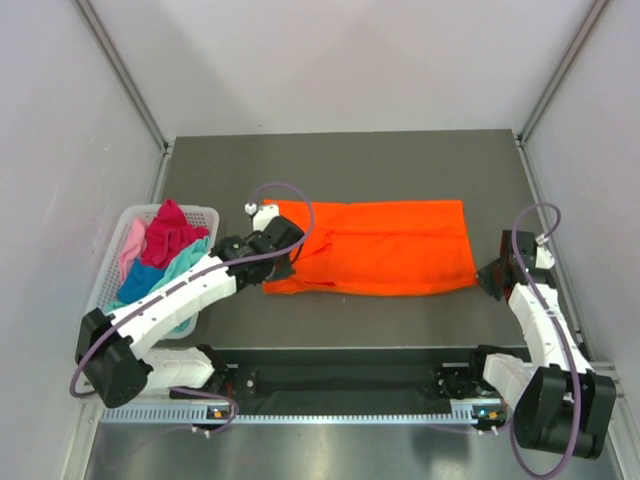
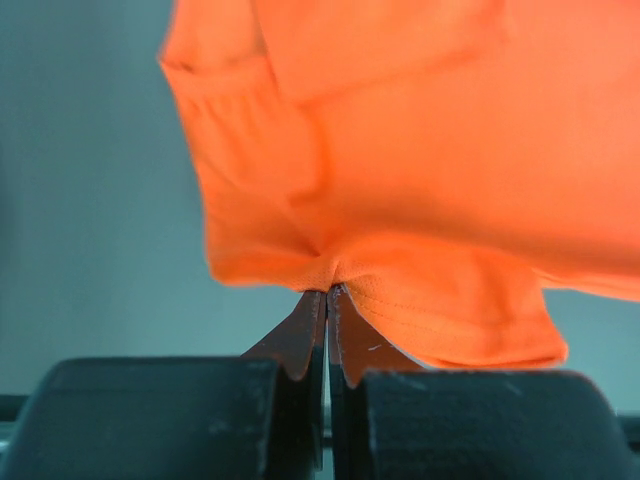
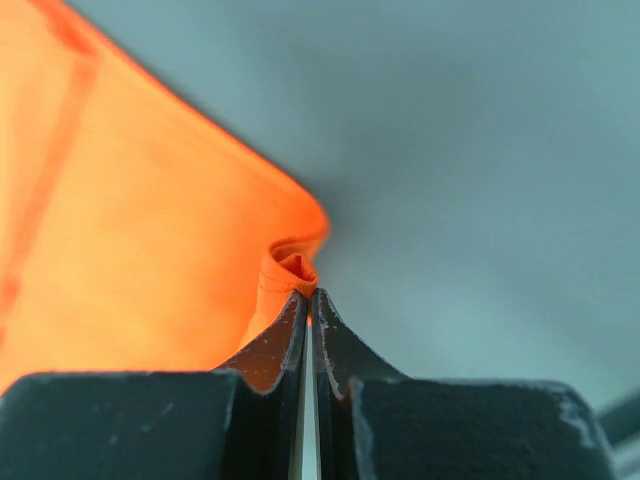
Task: Fold and stack the t-shirts
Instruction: Fold the tshirt
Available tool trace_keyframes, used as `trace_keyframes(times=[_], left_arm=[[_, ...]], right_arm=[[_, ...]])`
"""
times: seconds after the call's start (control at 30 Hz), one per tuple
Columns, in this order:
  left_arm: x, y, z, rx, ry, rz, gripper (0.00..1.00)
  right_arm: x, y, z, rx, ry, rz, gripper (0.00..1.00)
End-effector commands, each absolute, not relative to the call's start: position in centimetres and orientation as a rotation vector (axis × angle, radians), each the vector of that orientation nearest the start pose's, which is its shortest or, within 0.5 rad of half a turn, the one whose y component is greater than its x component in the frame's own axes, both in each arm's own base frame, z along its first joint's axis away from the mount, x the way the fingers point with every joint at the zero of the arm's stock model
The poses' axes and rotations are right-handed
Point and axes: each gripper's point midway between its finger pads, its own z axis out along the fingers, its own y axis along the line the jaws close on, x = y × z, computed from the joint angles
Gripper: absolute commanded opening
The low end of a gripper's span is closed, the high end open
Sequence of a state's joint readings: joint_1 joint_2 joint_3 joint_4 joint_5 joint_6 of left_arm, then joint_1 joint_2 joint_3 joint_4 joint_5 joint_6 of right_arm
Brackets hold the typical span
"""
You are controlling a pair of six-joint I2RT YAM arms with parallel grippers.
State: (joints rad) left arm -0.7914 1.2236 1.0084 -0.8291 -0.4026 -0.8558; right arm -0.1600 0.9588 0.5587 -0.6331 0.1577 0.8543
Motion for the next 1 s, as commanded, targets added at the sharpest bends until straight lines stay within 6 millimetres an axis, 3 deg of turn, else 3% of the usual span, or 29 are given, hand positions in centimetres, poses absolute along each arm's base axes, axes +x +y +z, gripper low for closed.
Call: trace_keyframes(times=[0.0, 0.23, 0.37, 0.53, 0.97], left_arm=[[25.8, -16.9, 15.8, -0.214, 2.435, -0.164, 0.0], [31.1, -16.6, 16.7, -0.211, 2.415, -0.22, 0.0], [33.5, -15.9, 15.0, -0.22, 2.482, -0.154, 0.0], [36.4, -15.6, 14.9, -0.228, 2.482, -0.169, 0.0], [39.9, -15.9, 11.7, -0.201, 2.581, -0.129, 0.0]], right_arm=[[26.5, -3.4, 9.3, 1.155, 2.152, 0.144, 0.0], [31.6, -2.1, 9.1, 1.045, 2.182, 0.255, 0.0], [34.3, -2.2, 9.2, 1.014, 2.179, 0.266, 0.0], [37.3, -2.6, 9.2, 0.992, 2.191, 0.262, 0.0], [39.5, -2.6, 7.0, 1.055, 2.231, 0.263, 0.0]])
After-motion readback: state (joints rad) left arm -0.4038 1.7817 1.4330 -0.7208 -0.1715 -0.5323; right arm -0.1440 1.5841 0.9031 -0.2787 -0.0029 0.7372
